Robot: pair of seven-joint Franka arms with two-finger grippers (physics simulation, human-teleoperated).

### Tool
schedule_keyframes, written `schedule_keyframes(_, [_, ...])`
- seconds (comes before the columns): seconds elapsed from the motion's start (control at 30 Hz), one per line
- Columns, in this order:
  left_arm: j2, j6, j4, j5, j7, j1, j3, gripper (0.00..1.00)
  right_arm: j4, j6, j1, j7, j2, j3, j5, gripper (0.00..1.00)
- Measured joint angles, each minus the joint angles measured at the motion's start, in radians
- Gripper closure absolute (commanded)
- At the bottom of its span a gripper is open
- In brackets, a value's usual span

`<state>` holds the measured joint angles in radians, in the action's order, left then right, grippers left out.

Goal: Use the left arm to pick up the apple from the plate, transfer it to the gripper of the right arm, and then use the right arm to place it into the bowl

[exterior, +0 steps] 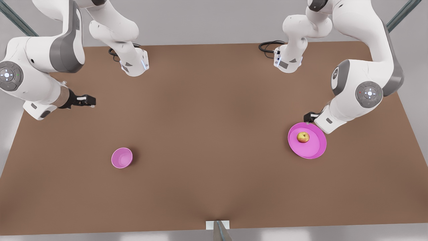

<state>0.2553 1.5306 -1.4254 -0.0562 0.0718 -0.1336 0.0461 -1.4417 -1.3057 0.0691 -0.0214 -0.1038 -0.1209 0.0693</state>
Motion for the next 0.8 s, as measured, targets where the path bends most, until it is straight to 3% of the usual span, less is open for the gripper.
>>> schedule_keyframes(0.13, [0.034, 0.036, -0.027, 0.001, -0.001, 0.009, -0.003, 0.0, -0.012, -0.023, 0.017, -0.009, -0.004, 0.001, -0.014, 0.0])
schedule_keyframes(0.37, [0.173, 0.429, -0.41, 0.034, -0.005, 0.064, -0.02, 0.0, 0.011, -0.03, 0.024, -0.021, -0.004, -0.007, -0.002, 0.0])
schedule_keyframes(0.57, [0.182, 0.695, -0.575, 0.07, -0.033, 0.087, -0.07, 0.0, 0.005, -0.027, -0.017, -0.028, -0.016, -0.009, 0.001, 0.0])
schedule_keyframes(0.8, [0.18, 0.868, -0.684, 0.078, -0.06, 0.083, -0.089, 0.0, 0.005, -0.031, -0.005, -0.034, -0.032, -0.008, 0.003, 0.0])
